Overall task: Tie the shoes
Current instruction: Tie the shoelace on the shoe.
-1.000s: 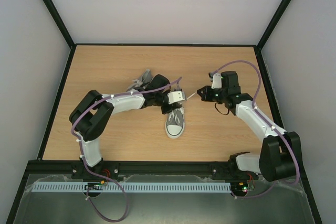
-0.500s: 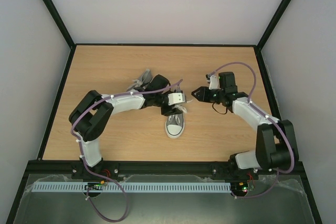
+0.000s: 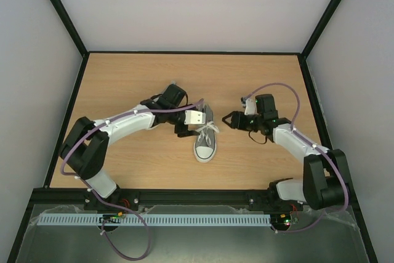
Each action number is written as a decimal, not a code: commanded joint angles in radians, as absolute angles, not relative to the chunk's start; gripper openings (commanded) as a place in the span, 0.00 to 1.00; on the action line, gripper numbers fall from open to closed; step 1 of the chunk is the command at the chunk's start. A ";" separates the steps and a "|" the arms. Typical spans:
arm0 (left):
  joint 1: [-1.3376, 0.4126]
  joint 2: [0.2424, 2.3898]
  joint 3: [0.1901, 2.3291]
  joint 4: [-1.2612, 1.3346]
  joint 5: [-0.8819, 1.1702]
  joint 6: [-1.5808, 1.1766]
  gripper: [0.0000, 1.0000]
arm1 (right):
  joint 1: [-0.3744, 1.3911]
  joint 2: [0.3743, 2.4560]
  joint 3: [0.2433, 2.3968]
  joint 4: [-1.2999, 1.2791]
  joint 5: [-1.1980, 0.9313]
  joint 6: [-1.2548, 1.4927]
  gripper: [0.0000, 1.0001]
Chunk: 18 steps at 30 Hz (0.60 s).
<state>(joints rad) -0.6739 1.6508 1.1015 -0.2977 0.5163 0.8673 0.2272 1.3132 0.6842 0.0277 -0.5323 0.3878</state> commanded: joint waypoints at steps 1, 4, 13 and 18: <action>-0.664 1.654 1.019 -0.233 0.440 0.823 0.75 | 0.299 1.310 0.592 0.111 -0.647 0.453 0.58; -0.666 1.670 0.998 -0.181 0.449 0.793 0.63 | 0.319 1.349 0.603 0.152 -0.668 0.446 0.61; -0.666 1.720 0.987 -0.109 0.435 0.805 0.47 | 0.321 1.470 0.621 0.184 -0.731 0.394 0.58; -0.666 1.726 0.989 -0.115 0.439 0.828 0.33 | 0.323 1.500 0.626 0.196 -0.780 0.384 0.58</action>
